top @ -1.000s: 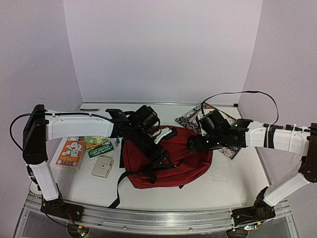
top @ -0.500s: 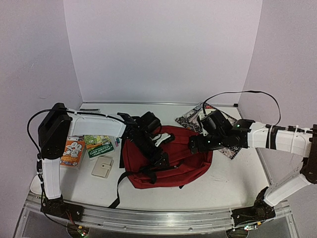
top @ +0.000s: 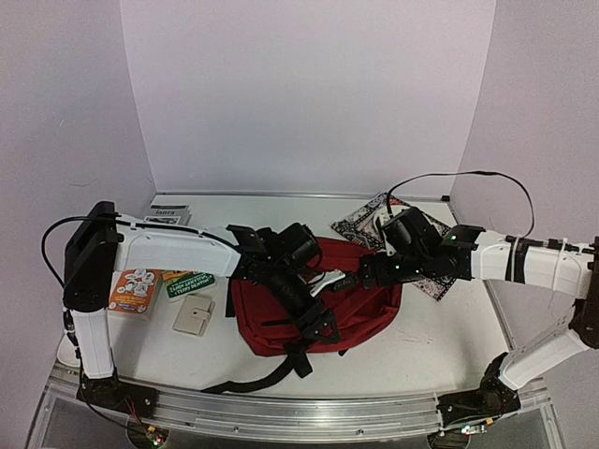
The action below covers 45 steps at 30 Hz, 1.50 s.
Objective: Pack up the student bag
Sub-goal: Adjust the student bag at the center of the board.
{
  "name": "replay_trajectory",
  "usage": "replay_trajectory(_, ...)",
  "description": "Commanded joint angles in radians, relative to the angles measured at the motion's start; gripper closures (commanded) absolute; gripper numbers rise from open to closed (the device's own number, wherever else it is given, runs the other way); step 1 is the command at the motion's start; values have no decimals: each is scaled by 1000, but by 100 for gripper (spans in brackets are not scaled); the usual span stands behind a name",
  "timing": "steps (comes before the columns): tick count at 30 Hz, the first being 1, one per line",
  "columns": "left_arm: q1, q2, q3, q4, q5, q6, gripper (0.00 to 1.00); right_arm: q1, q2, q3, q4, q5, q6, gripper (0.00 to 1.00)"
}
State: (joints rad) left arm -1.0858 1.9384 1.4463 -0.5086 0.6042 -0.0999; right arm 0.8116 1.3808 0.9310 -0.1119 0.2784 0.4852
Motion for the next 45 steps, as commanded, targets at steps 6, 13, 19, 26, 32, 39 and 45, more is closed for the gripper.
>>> replay_trajectory(6,-22,-154,-130,137,-215,-131,26,-6,83,30,-24,-64,71,2)
replay_trajectory(13,-23,-278,-224,136,-529,-215,22,-6,149,43,-18,-66,209,2)
replay_trajectory(19,-20,-292,-279,135,-658,-227,22,4,242,150,-20,-85,156,4)
replay_trajectory(26,-5,-275,-326,135,-729,-255,25,15,419,290,-18,-158,92,10)
replay_trajectory(32,27,-227,-360,136,-776,-278,26,16,504,289,-35,-255,86,23)
replay_trajectory(39,91,-165,-395,155,-791,-300,27,17,358,102,-89,-291,94,31)
replay_trajectory(45,160,-113,-402,189,-789,-301,27,17,214,-51,-114,-246,95,31)
